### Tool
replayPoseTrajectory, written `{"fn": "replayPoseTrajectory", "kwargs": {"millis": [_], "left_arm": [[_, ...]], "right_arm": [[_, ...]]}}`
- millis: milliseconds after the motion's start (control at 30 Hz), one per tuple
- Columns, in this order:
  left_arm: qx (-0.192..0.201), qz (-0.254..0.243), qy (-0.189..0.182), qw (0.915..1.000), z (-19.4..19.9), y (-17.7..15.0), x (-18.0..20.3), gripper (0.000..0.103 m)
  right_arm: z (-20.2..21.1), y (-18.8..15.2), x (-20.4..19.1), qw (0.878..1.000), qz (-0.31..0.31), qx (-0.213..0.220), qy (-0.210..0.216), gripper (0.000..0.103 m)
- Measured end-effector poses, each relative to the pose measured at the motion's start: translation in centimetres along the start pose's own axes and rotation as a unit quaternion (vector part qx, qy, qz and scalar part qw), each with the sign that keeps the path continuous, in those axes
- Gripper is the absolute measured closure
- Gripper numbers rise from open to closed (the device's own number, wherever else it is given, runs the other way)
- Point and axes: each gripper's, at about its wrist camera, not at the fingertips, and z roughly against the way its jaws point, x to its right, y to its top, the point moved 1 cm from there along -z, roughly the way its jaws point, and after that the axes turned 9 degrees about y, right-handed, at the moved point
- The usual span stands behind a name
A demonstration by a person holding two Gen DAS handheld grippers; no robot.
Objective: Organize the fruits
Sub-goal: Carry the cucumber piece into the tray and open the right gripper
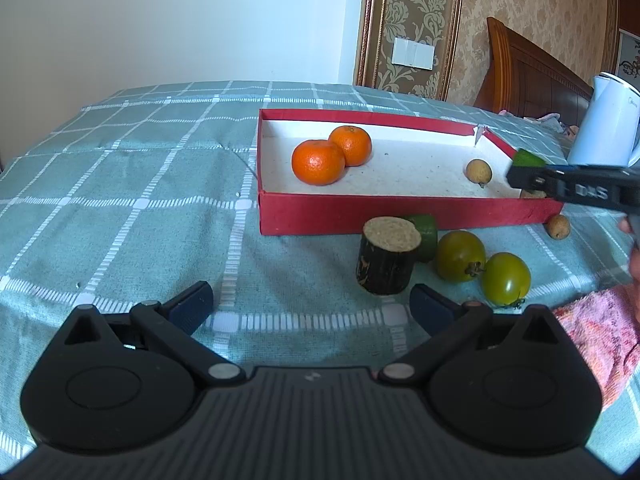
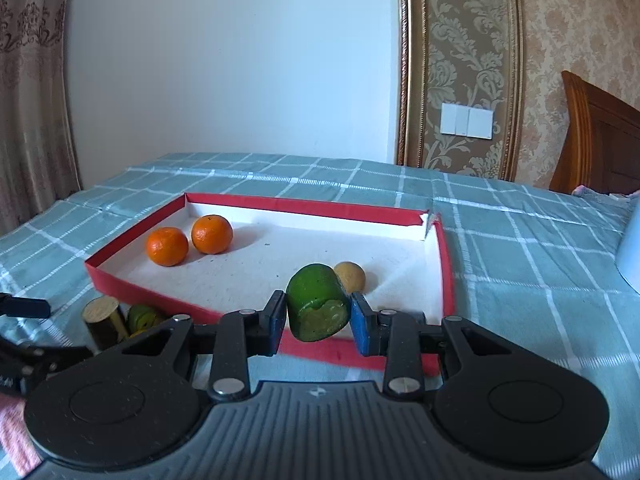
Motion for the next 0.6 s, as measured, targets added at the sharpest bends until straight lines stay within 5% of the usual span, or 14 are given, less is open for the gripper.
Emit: {"fn": "replayPoseTrajectory", "kwargs": {"millis": [600], "left_arm": [[0.0, 0.0, 0.0, 1.0, 0.0, 0.0, 0.0, 0.0]], "right_arm": [[-12.1, 4.4, 0.2, 0.994, 0.027, -0.085, -0.064, 0.07]]}}
